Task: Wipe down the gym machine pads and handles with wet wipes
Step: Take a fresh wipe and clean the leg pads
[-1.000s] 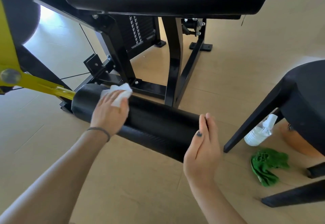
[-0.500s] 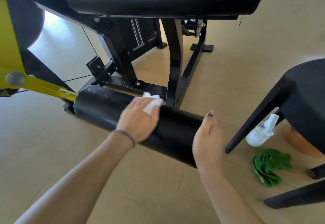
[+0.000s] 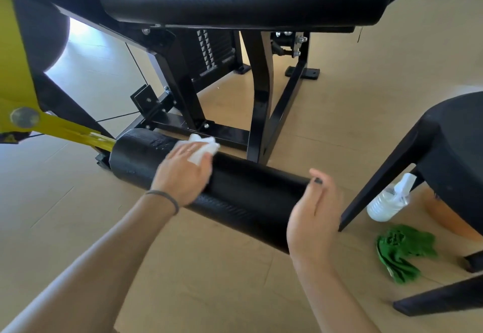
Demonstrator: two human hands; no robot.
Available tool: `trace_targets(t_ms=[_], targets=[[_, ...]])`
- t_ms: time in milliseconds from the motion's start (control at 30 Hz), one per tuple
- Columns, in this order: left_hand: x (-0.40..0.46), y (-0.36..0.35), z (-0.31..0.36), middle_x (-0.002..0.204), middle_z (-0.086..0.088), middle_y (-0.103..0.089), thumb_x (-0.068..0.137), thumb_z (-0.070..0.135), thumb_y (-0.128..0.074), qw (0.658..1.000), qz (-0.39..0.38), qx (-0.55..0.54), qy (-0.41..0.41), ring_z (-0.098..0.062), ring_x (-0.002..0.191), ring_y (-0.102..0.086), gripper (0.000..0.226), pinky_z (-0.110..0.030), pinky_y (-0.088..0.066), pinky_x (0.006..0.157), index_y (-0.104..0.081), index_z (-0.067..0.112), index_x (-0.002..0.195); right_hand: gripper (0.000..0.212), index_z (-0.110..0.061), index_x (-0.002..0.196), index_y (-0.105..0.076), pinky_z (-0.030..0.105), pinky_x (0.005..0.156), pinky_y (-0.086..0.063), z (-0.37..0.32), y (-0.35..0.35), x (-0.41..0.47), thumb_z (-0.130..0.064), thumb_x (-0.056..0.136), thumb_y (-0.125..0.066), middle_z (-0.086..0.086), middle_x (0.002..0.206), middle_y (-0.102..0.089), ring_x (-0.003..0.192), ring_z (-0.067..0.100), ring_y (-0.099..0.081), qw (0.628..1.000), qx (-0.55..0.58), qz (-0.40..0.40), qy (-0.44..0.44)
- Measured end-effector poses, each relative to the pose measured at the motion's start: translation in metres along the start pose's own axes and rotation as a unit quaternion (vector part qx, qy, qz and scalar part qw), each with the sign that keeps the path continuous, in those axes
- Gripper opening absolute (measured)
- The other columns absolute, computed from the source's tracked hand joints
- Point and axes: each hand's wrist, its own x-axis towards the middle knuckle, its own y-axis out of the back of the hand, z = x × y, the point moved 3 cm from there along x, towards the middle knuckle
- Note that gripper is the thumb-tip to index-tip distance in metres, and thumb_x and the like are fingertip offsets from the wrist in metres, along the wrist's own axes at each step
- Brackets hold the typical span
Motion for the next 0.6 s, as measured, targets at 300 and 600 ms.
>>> trace_targets(t_ms=[300,600], targets=[[-0.028,0.000,0.053,0.149,0.015,-0.046,0.103,0.026,-0.045,0.979,-0.026,-0.085,-0.184,-0.001,0.142,-0.033,0.044,-0.026,-0.019,0.123,-0.048,0.025,0.147,0.052,-0.003,0.134,-0.063,0.044,0.116,-0.038,0.011,-0.016,-0.013,-0.029,0.107,-0.027,0.015,0.146,-0.055,0.141,0.026,-0.046,0.989,-0.109,0.011,0.097],[-0.017,-0.004,-0.047,0.153,0.003,-0.044,0.104,0.037,-0.020,0.993,0.068,-0.054,0.076,-0.013,0.147,-0.029,0.053,-0.041,-0.014,0.125,-0.046,0.021,0.148,0.039,-0.017,0.106,-0.064,0.017,0.074,-0.031,-0.014,-0.010,0.013,-0.038,0.098,-0.033,-0.006,0.095,-0.059,0.088,0.010,-0.046,0.985,-0.152,-0.038,0.079]])
